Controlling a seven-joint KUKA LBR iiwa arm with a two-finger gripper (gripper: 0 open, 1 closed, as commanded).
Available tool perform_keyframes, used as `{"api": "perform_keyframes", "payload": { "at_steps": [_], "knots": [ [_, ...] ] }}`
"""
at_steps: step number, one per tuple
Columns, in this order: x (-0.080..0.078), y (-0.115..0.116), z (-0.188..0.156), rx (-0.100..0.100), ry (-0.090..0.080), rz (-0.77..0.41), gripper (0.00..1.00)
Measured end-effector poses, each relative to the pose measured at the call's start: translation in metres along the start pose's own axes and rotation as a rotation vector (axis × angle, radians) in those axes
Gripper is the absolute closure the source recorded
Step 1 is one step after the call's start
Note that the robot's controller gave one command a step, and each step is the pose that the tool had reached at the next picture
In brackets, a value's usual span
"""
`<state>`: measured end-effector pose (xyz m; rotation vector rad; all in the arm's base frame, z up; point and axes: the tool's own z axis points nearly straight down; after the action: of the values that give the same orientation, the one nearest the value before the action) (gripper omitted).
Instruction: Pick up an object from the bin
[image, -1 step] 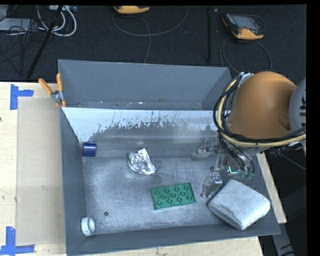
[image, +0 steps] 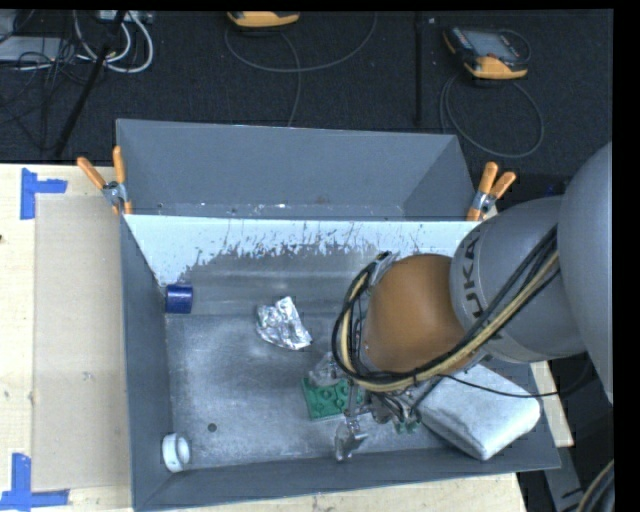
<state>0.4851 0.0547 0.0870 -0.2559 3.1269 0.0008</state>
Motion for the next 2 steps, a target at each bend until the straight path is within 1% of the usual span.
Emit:
{"api": "perform_keyframes", "payload": {
  "at_steps": [1, 2],
  "knots": [
    [0.0165, -0.0683, 0.0127, -0.001, -0.017, -0.027, 0.0],
    [0.0122, -0.0671, 0.0098, 0.001, -0.031, -0.028, 1.0]
  ]
}}
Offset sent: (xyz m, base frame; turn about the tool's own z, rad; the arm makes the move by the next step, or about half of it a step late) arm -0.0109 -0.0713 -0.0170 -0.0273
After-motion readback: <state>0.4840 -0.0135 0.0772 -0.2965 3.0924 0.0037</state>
